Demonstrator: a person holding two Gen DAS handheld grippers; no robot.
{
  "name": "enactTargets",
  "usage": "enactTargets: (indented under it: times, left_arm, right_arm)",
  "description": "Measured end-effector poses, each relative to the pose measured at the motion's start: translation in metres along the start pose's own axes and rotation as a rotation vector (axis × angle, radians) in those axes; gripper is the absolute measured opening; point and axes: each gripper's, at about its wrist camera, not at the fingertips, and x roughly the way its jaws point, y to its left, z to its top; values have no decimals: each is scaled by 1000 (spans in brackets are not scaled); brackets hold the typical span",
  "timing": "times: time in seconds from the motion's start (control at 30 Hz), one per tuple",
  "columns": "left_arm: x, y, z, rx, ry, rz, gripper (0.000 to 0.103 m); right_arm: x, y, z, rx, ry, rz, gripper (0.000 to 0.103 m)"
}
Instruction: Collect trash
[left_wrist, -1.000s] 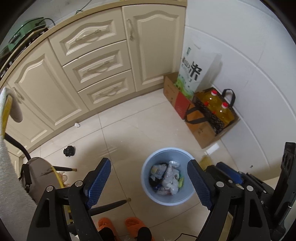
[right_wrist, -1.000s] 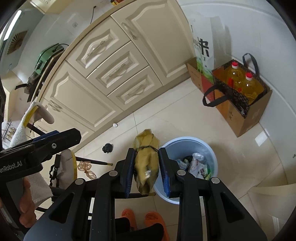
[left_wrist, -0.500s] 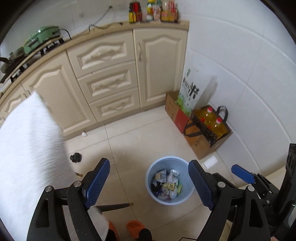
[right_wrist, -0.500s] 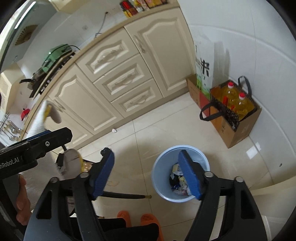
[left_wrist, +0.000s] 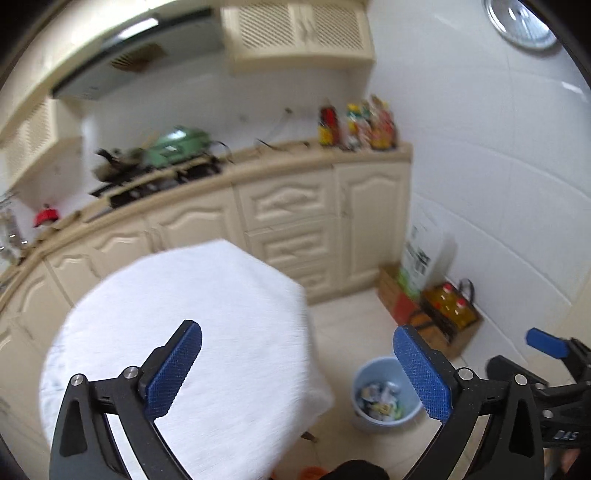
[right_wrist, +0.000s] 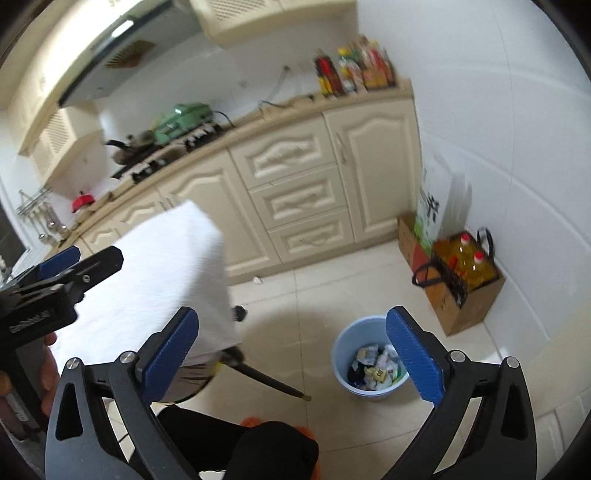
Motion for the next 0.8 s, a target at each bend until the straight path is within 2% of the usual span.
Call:
enactTargets:
  times: [0.33, 0.47, 0.63, 0.8]
  left_arm:
    - [-168, 46, -57, -103, -80, 25, 102]
    - [-237, 62, -77, -118, -160, 60, 102]
    - [-307, 57, -107, -139, -268, 99, 102]
    - [-355, 44, -141, -139, -314, 107, 102]
  right_arm:
    - [-104, 111, -6, -182, -185, -4, 103]
    - [-131, 133, -8, -201, -233, -3, 103]
    - [-169, 156, -11, -236, -303, 44, 103]
    - [-196, 175, -16, -285, -375, 33, 103]
